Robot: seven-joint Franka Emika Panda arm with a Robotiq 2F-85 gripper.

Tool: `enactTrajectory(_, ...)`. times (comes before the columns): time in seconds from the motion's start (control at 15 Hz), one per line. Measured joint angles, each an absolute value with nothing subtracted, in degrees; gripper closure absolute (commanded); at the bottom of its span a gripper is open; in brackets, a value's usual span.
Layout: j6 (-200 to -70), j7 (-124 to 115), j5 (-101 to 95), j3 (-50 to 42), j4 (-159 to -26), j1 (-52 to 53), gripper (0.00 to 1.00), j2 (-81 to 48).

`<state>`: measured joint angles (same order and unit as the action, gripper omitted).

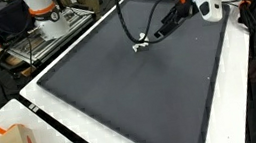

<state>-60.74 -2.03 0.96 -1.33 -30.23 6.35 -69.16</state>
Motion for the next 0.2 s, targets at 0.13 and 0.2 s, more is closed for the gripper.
enactTrajectory(0.13, -60.6, -5.1, 2.1, -1.3, -30.2, 5.8, 0.00, -67.4)
enactTrajectory(0.2, -60.8, -7.1, 3.5, -1.1, -30.2, 5.6, 0.00, -66.3)
